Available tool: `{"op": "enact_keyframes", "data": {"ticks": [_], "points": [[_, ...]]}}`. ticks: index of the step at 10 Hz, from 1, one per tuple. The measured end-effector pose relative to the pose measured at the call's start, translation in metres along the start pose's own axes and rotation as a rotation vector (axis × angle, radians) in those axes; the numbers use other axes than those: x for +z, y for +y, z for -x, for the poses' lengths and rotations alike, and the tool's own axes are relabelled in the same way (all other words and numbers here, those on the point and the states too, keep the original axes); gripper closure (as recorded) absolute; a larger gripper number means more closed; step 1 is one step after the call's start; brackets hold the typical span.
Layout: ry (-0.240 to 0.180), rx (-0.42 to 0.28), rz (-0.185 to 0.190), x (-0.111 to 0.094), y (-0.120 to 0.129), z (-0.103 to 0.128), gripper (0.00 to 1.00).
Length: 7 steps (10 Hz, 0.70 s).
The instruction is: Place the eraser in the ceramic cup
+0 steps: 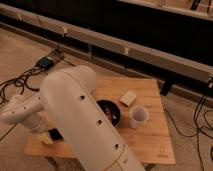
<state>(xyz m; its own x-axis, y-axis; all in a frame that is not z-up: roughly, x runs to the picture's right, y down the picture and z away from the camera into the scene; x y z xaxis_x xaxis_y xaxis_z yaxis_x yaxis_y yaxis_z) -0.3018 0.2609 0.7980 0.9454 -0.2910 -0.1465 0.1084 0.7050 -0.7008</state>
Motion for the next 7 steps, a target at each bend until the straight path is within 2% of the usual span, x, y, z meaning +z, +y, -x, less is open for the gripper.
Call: {"op": "enact_keyframes", "data": {"ticks": [2,4,6,7], "points": [[0.001,0.006,-0.012,0.004,-0.002,0.002,0.41],[0.0,0.026,-0.029,0.008,-0.008,0.003,0.65],[0.003,0.038,-0.036,0.009,-0.011,0.001,0.81],[0.006,0.046,-0.038,0.009,-0.012,-0.001,0.84]]}}
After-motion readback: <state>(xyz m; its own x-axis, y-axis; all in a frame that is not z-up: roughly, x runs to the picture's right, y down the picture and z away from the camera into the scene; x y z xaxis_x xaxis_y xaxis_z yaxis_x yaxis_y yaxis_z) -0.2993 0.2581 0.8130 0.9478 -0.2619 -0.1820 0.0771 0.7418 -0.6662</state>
